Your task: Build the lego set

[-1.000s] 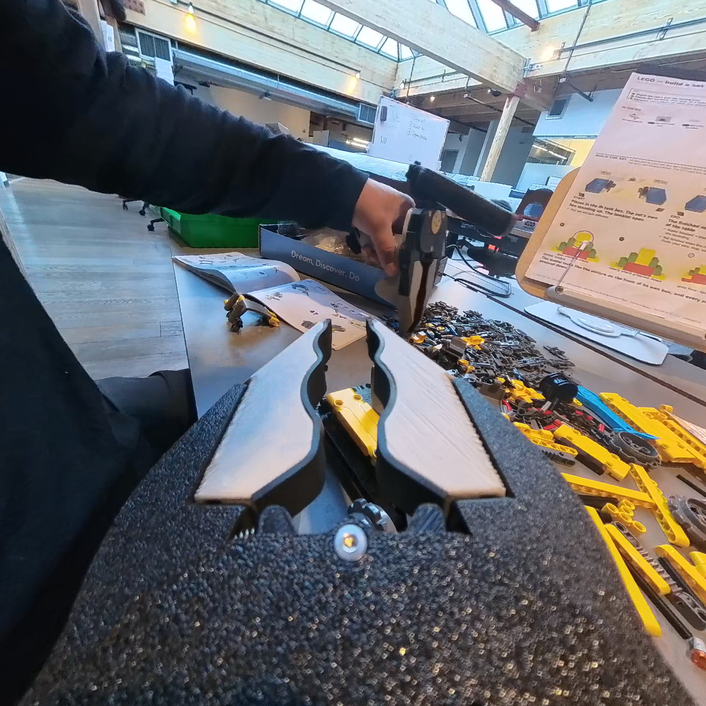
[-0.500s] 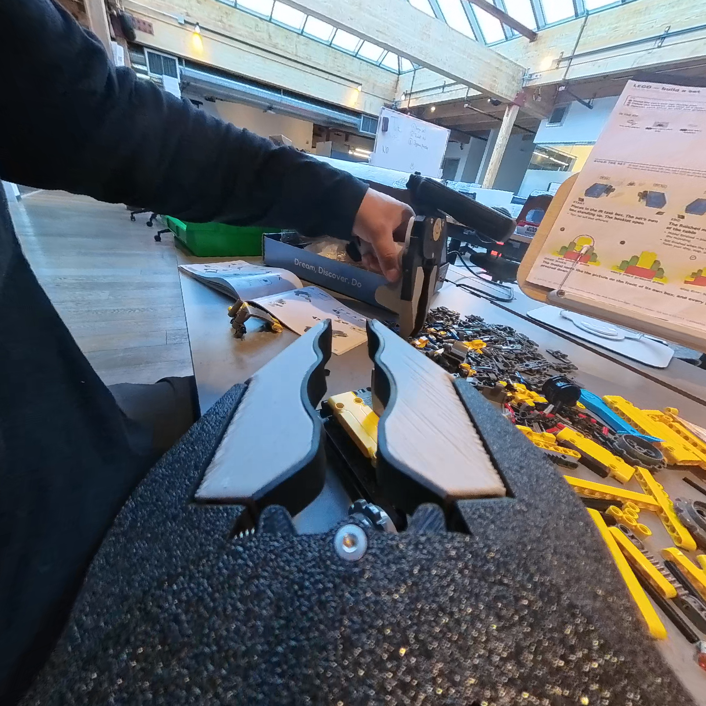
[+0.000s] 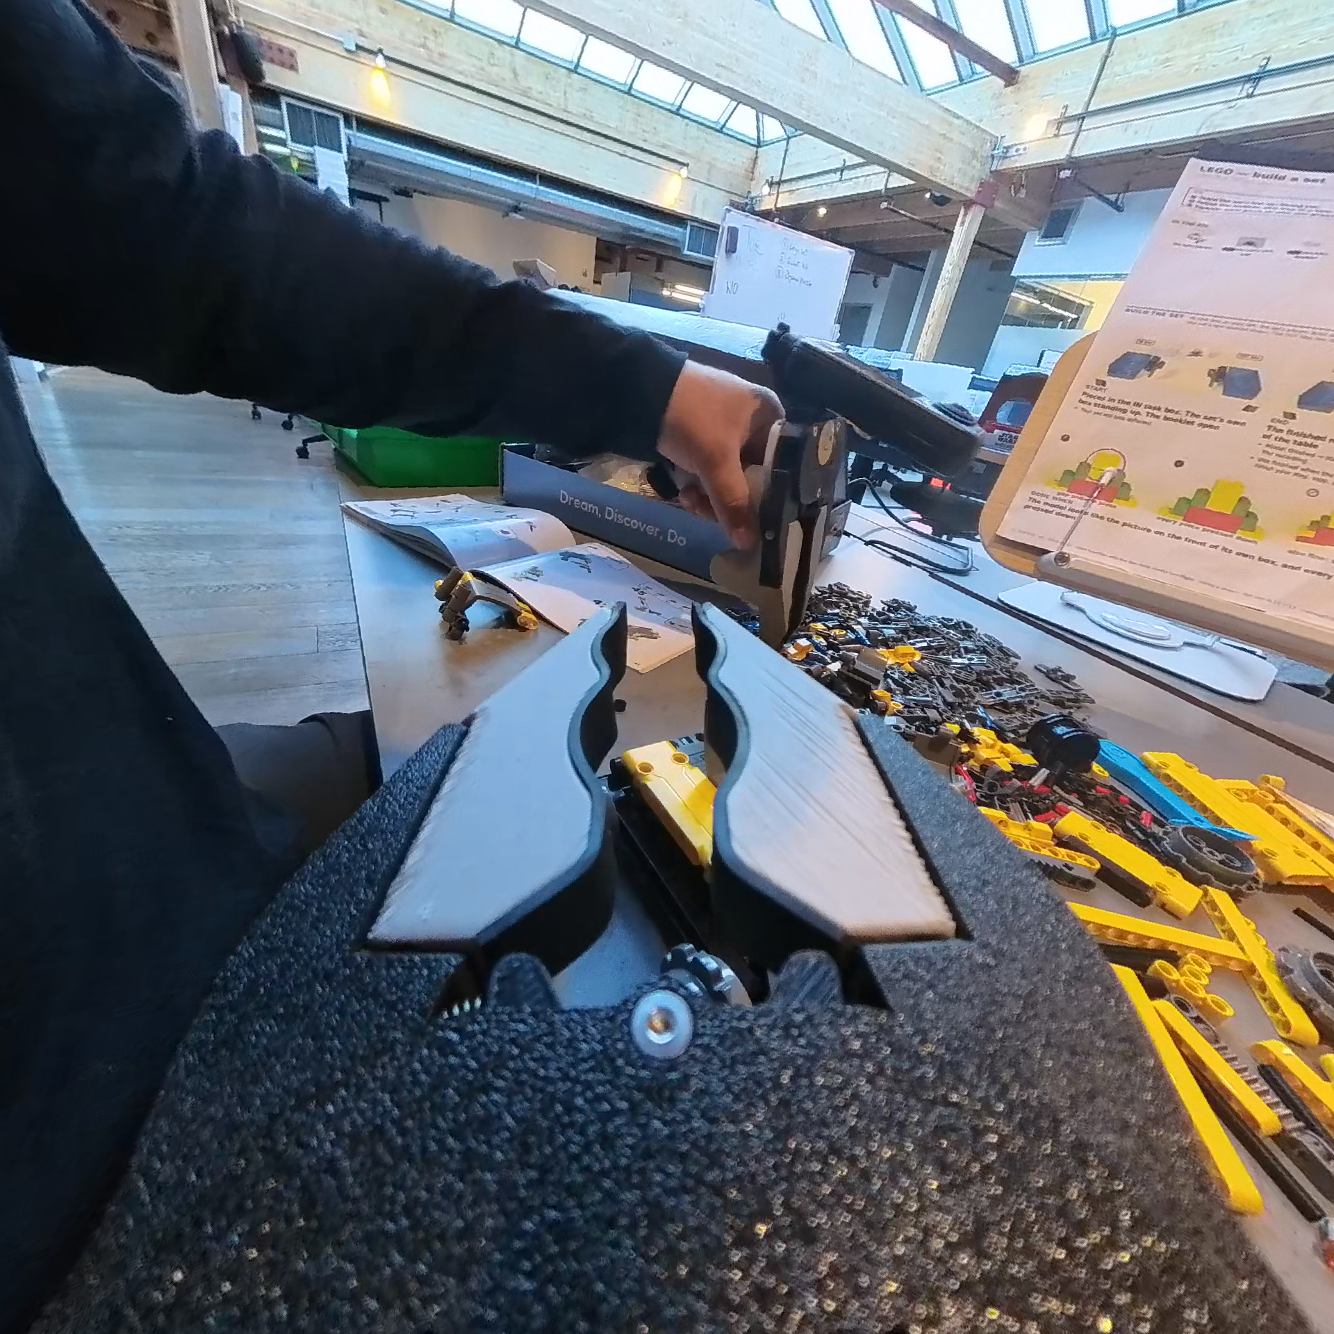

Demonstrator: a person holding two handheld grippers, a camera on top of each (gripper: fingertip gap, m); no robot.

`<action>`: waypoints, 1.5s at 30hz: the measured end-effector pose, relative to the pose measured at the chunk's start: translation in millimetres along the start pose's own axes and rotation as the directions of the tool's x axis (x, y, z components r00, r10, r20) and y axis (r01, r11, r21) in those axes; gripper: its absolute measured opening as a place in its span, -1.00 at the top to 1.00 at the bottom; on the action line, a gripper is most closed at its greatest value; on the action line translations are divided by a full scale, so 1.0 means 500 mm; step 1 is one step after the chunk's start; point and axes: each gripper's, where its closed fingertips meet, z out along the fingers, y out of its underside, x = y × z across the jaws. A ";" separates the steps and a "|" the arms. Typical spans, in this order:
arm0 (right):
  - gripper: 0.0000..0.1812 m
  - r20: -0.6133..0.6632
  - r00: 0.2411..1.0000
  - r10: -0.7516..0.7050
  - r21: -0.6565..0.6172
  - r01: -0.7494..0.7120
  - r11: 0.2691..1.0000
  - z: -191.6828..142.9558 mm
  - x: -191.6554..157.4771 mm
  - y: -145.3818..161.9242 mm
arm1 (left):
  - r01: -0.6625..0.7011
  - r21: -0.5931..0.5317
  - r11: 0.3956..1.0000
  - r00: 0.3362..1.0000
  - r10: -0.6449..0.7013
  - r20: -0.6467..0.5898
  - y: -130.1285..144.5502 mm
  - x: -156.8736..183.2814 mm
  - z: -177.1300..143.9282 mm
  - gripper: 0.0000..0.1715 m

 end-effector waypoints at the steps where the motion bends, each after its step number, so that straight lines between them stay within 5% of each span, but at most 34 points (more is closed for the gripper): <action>1: 0.81 0.000 1.000 -0.001 0.000 0.001 1.000 0.000 0.000 0.000 | -0.006 0.008 1.000 1.000 0.006 0.000 0.000 0.000 0.000 0.74; 16: 0.81 -0.001 1.000 -0.008 -0.002 0.008 1.000 0.000 -0.001 0.000 | -0.169 0.136 0.976 0.984 0.158 0.086 0.001 0.021 -0.064 0.74; 27: 0.81 -0.002 1.000 -0.008 -0.005 0.008 1.000 0.001 -0.001 0.001 | -0.478 0.187 0.858 0.862 0.499 -0.090 0.066 0.264 -0.072 0.73; 41: 0.81 -0.003 1.000 -0.024 -0.016 0.024 1.000 0.003 -0.004 0.004 | -0.403 0.222 0.888 0.895 0.433 -0.105 0.082 0.283 -0.044 0.59; 45: 0.81 -0.004 0.999 -0.032 -0.020 0.032 0.999 0.004 -0.006 0.005 | -0.176 0.398 0.900 0.981 0.194 -0.005 0.072 0.249 -0.108 0.57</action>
